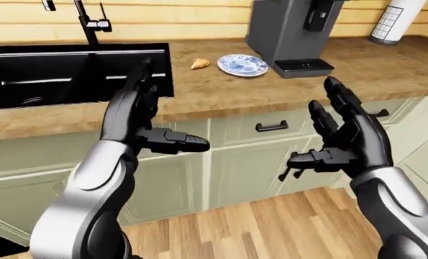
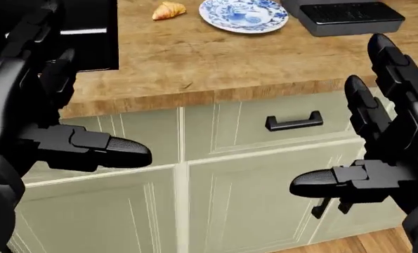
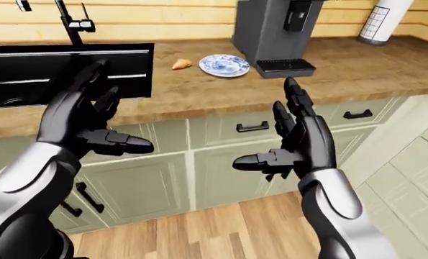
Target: Place the pastries on the plates.
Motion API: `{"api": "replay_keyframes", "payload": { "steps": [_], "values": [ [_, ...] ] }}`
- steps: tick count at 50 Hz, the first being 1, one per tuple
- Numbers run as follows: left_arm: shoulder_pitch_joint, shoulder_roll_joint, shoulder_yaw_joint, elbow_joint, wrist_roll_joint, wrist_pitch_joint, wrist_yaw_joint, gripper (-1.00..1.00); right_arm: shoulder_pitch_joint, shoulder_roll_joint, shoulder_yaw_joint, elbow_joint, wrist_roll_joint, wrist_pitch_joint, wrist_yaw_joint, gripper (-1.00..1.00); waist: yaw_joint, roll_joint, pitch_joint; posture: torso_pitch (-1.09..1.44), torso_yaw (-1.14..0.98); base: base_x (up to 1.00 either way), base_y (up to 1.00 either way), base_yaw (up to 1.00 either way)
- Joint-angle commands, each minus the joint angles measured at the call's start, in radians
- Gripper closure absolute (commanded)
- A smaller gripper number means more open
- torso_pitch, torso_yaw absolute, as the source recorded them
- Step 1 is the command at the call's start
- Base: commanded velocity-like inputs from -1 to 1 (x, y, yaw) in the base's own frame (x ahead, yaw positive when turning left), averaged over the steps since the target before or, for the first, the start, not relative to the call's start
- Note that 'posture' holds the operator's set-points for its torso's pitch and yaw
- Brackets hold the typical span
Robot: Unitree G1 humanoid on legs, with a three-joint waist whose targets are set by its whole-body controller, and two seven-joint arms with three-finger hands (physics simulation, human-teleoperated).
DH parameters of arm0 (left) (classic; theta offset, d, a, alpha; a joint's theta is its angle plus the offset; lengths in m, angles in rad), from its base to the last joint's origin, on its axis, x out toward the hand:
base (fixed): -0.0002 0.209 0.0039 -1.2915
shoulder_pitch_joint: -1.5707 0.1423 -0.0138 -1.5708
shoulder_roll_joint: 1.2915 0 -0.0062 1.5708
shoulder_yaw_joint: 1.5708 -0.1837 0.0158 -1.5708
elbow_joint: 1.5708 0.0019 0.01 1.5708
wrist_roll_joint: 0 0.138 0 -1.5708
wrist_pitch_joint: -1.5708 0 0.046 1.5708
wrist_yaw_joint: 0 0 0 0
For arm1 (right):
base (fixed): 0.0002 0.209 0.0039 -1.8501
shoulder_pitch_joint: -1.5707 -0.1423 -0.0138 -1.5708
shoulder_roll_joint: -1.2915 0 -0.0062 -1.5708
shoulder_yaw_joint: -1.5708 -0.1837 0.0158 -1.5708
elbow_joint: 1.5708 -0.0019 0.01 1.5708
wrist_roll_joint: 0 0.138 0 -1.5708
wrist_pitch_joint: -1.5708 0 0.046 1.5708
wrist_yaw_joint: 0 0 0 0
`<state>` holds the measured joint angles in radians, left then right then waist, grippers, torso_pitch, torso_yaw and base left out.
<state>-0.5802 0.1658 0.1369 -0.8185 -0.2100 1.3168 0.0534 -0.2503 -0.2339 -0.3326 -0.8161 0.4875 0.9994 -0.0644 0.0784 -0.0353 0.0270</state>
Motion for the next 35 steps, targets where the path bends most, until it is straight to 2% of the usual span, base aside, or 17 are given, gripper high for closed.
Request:
{"api": "replay_keyframes", "payload": {
  "steps": [1, 3, 4, 5, 8, 10, 14, 15, 16, 17, 18, 22, 24, 26, 27, 31, 35],
  "values": [
    [-0.021, -0.001, -0.012, -0.016, 0.002, -0.039, -0.008, -1.00, -0.013, -0.012, -0.020, -0.019, -0.013, -0.030, 0.001, -1.00, -0.007, -0.003, -0.018, 0.00, 0.00, 0.60, -0.76, 0.00],
    [-0.024, -0.003, -0.015, -0.029, 0.004, -0.022, -0.010, -1.00, -0.015, -0.009, -0.020, -0.024, -0.013, -0.024, 0.000, -1.00, -0.019, -0.084, -0.038, 0.00, 0.00, 0.60, -0.76, 0.00],
    [-0.024, -0.003, -0.015, -0.029, 0.006, -0.022, -0.011, -1.00, -0.014, -0.009, -0.019, -0.021, -0.015, -0.027, 0.001, -1.00, -0.039, -0.048, -0.020, 0.00, 0.00, 0.60, -0.75, 0.00],
    [-0.032, -0.001, -0.014, -0.022, 0.009, -0.021, -0.014, -1.00, -0.012, -0.008, -0.015, -0.018, -0.020, -0.032, 0.003, -1.00, -0.036, -0.057, 0.007, 0.00, 0.00, 0.60, -0.75, 0.00],
    [-0.037, -0.002, -0.009, -0.033, 0.012, -0.006, -0.019, -1.00, -0.009, -0.005, -0.017, -0.017, -0.027, -0.048, 0.009, -1.00, -0.052, -0.037, 0.003, 0.00, 0.00, 0.54, -0.53, 0.00],
    [-0.031, 0.000, -0.008, -0.032, 0.016, -0.011, -0.025, -1.00, -0.008, -0.003, -0.012, -0.016, -0.039, -0.061, 0.008, -1.00, -0.052, -0.062, 0.000, 0.00, 0.00, 0.00, 0.00, 0.00],
    [-0.030, 0.008, 0.005, -0.022, 0.019, -0.021, -0.039, -1.00, -0.001, 0.008, 0.021, 0.002, -0.074, -0.096, 0.020, -1.00, -0.032, -0.010, 0.016, 0.00, 0.00, 0.00, 0.00, 0.21],
    [-0.029, 0.011, 0.008, -0.015, 0.020, -0.029, -0.043, -1.00, 0.000, 0.010, 0.028, 0.003, -0.080, -0.098, 0.025, -1.00, -0.007, 0.033, 0.029, 0.00, 0.00, 0.00, 0.00, 1.00],
    [-0.024, 0.013, 0.011, -0.019, 0.019, -0.029, -0.046, -1.00, -0.001, 0.012, 0.030, 0.001, -0.084, -0.096, 0.025, -1.00, 0.017, 0.122, 0.034, 0.00, 0.00, 0.00, 0.00, 1.00],
    [-0.023, 0.017, 0.015, -0.009, 0.019, -0.040, -0.051, -1.00, -0.002, 0.013, 0.032, 0.002, -0.089, -0.097, 0.028, -1.00, -0.023, 0.068, 0.026, 0.00, 0.00, 0.00, 0.00, 1.00],
    [-0.025, 0.019, 0.024, -0.015, 0.016, -0.031, -0.053, -1.00, -0.005, 0.013, 0.034, 0.000, -0.094, -0.092, 0.031, -1.00, -0.019, 0.095, 0.003, 0.00, 0.00, 0.00, 0.00, 1.00],
    [-0.041, 0.033, 0.052, -0.017, 0.003, -0.017, -0.059, -1.00, -0.015, 0.016, 0.041, -0.010, -0.106, -0.079, 0.040, -1.00, -0.017, 0.061, 0.002, 0.00, 0.00, 0.00, 0.00, 1.00],
    [-0.038, 0.039, 0.064, -0.021, -0.006, -0.016, -0.061, -1.00, -0.013, 0.017, 0.043, -0.012, -0.114, -0.079, 0.046, -1.00, -0.037, -0.002, 0.005, 0.00, 0.00, 0.00, 0.00, 1.00],
    [-0.047, 0.047, 0.075, -0.020, -0.015, -0.007, -0.059, -1.00, -0.019, 0.016, 0.038, -0.017, -0.116, -0.070, 0.050, -1.00, -0.055, -0.082, -0.035, 0.00, 0.00, 0.00, 0.00, 1.00],
    [-0.054, 0.047, 0.081, -0.035, -0.022, 0.013, -0.055, -1.00, -0.025, 0.016, 0.033, -0.027, -0.112, -0.056, 0.049, -1.00, -0.069, -0.045, -0.004, 0.00, 0.00, 0.00, 0.00, 1.00],
    [-0.055, 0.059, 0.093, -0.035, -0.038, 0.016, -0.050, -1.00, -0.051, 0.008, 0.013, -0.061, -0.091, -0.006, 0.038, -1.00, -0.061, -0.040, -0.023, 0.00, 0.00, 0.00, 0.00, 1.00],
    [-0.072, 0.072, 0.103, -0.034, -0.053, 0.030, -0.043, -1.00, -0.066, 0.004, -0.004, -0.068, -0.071, 0.007, 0.020, -1.00, -0.082, -0.011, -0.006, 0.00, 0.00, 0.00, 0.00, 0.20]
  ]
}}
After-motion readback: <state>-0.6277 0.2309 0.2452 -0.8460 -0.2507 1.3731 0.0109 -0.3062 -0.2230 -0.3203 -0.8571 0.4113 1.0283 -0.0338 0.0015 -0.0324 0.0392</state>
